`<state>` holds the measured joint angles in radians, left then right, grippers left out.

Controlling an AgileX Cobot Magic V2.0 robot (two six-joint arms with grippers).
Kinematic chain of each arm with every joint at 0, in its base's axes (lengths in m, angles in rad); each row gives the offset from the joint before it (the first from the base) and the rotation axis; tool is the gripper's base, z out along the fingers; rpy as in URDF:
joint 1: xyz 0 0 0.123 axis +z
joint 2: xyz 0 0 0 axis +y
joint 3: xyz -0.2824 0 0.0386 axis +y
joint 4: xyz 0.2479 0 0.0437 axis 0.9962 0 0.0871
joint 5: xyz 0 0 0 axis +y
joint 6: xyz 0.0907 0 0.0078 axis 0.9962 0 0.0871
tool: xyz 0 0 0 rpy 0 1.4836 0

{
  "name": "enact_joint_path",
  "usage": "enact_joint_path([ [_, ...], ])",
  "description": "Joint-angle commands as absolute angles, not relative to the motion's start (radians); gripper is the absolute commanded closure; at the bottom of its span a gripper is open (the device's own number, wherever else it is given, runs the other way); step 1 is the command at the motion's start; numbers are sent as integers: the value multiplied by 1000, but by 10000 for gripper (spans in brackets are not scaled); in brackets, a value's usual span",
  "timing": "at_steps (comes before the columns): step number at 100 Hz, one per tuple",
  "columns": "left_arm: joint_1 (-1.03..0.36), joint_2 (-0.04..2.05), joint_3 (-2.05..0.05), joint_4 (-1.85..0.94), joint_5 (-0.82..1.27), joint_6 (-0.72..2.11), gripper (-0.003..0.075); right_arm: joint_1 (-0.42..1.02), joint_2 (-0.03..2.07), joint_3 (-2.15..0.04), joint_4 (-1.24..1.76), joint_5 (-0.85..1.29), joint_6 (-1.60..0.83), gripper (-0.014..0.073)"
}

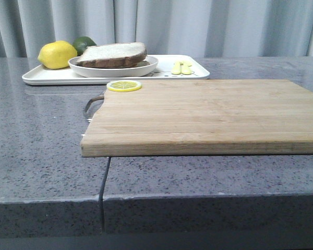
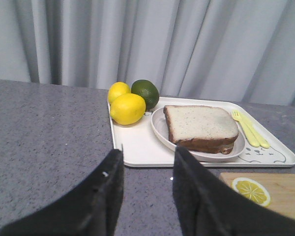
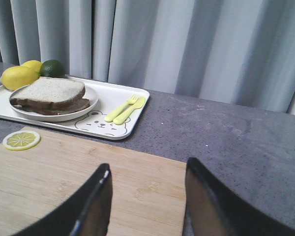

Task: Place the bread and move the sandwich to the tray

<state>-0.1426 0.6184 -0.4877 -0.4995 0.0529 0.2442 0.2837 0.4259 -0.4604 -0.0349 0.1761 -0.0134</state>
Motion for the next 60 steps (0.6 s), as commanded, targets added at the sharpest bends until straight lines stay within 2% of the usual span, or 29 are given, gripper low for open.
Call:
enact_joint_path([
  [1,-150,543,-449,-512,-42,245,500,279,427,-489,-52,90,-40,269],
  [20,-150,418,-357,-512,-20,245,500,279,427,-479,-53,95,-40,272],
  [28,-150,396,-342,-512,-22,245,507,279,427,-466,-53,90,-39,305],
  [39,-150,393,-342,-512,-22,245,582,279,427,-457,-53,97,-39,451],
  [51,-150,393,-342,-512,-24,245,742,279,427,-457,-53,97,-39,631],
  [57,-150,393,-342,-512,-24,245,739,279,427,-457,-53,97,-39,707],
  [60,-150,393,-342,-512,-24,245,739,279,427,-457,-53,97,-39,713],
])
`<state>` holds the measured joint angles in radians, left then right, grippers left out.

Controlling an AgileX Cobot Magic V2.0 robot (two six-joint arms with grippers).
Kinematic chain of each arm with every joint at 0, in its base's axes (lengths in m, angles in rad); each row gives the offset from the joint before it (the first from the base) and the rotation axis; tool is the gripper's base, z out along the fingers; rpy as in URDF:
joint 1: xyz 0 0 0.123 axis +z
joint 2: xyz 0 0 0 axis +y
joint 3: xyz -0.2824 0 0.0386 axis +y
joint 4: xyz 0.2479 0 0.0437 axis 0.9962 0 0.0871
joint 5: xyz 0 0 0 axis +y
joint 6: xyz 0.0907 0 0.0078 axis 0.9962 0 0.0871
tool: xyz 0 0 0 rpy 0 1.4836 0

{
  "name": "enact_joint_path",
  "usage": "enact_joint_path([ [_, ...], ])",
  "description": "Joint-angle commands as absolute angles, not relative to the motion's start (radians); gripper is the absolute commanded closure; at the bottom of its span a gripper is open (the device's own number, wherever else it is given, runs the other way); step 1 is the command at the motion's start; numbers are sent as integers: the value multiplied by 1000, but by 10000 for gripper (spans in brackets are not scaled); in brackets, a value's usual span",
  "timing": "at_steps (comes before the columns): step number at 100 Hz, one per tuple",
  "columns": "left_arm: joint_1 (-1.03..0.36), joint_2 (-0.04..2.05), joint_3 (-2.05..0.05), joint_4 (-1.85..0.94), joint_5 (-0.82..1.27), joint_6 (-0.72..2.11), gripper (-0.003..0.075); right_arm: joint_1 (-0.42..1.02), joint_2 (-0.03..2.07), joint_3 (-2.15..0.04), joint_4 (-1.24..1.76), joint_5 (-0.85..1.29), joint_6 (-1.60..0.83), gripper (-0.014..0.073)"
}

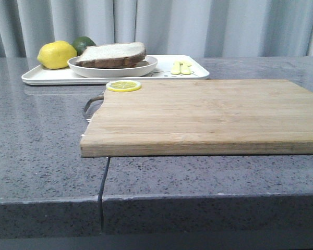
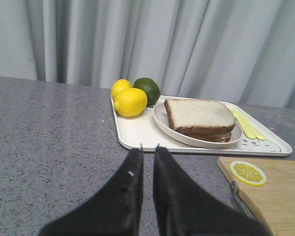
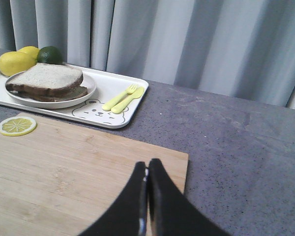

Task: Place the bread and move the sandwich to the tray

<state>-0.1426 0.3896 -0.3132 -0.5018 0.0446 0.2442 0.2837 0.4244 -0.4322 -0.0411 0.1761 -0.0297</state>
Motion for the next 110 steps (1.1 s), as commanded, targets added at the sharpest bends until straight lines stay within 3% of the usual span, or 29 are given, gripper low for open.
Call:
enact_joint_path([
  [1,-150,393,-342,-512,-24,245,739,279,427,-457,-53,96,-39,708],
  [79,-150,393,-327,-508,-37,245,739,279,427,-457,-53,98,-39,710],
  [110,-105,250,-189,-231,-27,199,739,279,427,-457,-53,98,-39,710],
])
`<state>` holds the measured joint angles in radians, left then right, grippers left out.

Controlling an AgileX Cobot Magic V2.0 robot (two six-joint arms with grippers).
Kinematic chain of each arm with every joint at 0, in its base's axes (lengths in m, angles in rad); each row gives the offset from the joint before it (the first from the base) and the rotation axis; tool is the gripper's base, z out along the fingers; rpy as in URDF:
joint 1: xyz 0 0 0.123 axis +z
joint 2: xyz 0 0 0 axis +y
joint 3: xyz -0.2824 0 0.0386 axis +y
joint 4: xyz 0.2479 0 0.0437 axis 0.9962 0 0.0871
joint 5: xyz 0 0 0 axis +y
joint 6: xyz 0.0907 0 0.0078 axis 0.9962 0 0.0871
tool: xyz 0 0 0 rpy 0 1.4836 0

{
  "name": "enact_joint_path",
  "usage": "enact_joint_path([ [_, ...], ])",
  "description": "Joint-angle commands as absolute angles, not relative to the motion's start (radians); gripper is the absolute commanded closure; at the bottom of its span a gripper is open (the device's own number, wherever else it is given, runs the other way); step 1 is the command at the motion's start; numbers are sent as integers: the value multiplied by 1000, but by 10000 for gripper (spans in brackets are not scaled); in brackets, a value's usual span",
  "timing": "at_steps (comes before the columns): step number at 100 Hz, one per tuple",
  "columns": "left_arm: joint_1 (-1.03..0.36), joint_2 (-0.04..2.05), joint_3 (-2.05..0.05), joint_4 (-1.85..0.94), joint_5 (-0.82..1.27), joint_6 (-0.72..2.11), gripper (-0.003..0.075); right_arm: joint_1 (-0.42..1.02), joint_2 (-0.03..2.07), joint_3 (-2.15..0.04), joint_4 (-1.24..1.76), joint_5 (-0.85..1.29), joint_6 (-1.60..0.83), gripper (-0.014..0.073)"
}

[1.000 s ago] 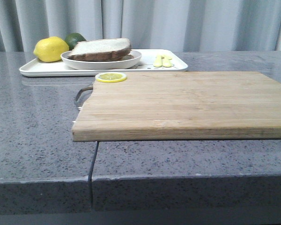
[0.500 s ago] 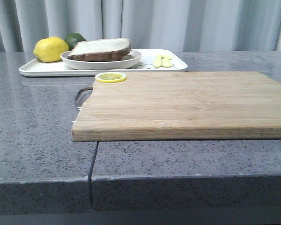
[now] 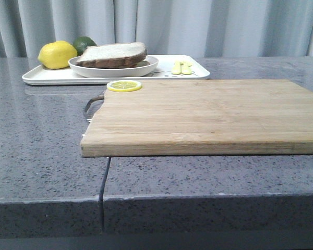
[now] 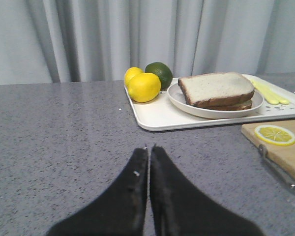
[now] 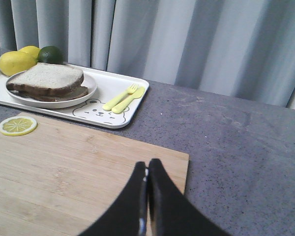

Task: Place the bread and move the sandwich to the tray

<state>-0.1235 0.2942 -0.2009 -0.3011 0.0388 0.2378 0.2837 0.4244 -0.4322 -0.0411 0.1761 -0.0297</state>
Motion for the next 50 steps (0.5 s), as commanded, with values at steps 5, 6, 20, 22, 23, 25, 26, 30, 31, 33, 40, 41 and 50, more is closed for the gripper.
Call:
enact_joint_path([
  [5,-90,211,-157,-184,-27,168,739,279,427,-457,-53,98,-39,710],
  [6,-86,205,-153,-180,-27,164,739,279,427,-457,-53,98,-39,710],
  [20,-41,104,-87,-149,-17,126,739,279,427,-457,-53,98,-39,710],
  [22,-35,90,-78,-138,-15,121,739,279,427,-457,-53,98,-39,710],
  [23,-33,82,-75,-134,-12,115,739,279,427,-457,-53,98,-39,710],
  [25,-27,69,-66,-118,-12,106,739,279,427,-457,-53,98,-39,710],
  [26,-27,65,-60,-113,-12,103,739,279,427,-457,-53,98,-39,710],
  [30,-15,41,-46,-97,-10,93,739,279,427,-457,-53,98,-39,710],
  [31,-15,37,-41,-92,-8,90,739,279,427,-457,-53,98,-39,710],
  [33,-10,25,-32,-90,-8,80,739,279,427,-457,-53,98,-39,710],
  [40,1,-8,-9,-90,-8,71,739,279,427,-457,-53,98,-39,710],
  [41,0,-11,-7,-88,-8,71,739,279,427,-457,-53,98,-39,710],
  [50,1,-40,18,-86,-8,63,739,279,427,-457,-53,97,-39,710],
])
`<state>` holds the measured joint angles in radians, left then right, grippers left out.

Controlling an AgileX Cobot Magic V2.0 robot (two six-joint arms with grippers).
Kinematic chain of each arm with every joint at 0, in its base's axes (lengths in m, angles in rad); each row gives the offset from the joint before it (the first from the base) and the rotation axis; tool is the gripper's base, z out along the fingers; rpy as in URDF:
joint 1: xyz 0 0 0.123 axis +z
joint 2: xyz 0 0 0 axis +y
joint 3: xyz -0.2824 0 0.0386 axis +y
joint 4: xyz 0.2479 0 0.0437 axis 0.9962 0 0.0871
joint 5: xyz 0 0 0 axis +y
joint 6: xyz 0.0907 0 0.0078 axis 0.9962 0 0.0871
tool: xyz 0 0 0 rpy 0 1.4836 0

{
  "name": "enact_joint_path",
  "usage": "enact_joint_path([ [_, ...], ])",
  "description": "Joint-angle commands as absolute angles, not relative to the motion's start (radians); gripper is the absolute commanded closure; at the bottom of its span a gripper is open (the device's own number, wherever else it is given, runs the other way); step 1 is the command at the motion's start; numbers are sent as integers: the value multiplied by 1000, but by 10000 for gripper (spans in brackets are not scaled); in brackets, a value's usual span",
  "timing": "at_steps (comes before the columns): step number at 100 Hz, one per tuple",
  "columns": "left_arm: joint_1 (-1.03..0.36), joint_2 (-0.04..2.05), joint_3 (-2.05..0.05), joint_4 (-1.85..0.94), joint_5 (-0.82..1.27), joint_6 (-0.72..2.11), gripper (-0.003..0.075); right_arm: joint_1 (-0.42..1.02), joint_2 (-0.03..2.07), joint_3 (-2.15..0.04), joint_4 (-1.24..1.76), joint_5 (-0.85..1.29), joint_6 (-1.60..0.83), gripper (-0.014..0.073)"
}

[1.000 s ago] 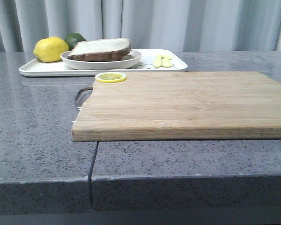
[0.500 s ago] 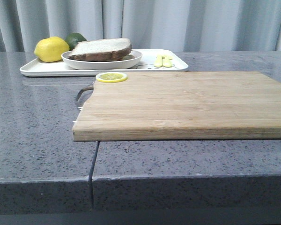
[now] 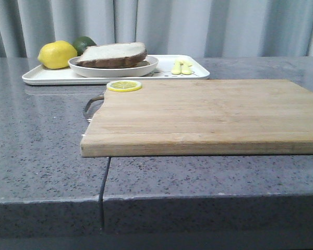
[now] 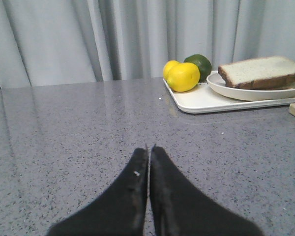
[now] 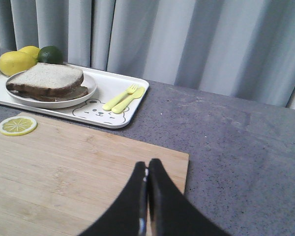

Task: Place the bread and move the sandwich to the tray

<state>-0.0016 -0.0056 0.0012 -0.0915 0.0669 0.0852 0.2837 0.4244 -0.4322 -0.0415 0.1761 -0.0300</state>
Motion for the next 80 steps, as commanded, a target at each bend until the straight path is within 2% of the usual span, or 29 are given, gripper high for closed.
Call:
enact_joint_path([
  [1,1,-39,18,-84,0,59,739,279,427,-457,-53,97,-39,710],
  [14,1,-39,18,-79,54,58,739,279,428,-457,-53,97,-39,710],
  [80,1,-39,18,-68,53,58,739,279,428,-457,-53,97,-39,710],
])
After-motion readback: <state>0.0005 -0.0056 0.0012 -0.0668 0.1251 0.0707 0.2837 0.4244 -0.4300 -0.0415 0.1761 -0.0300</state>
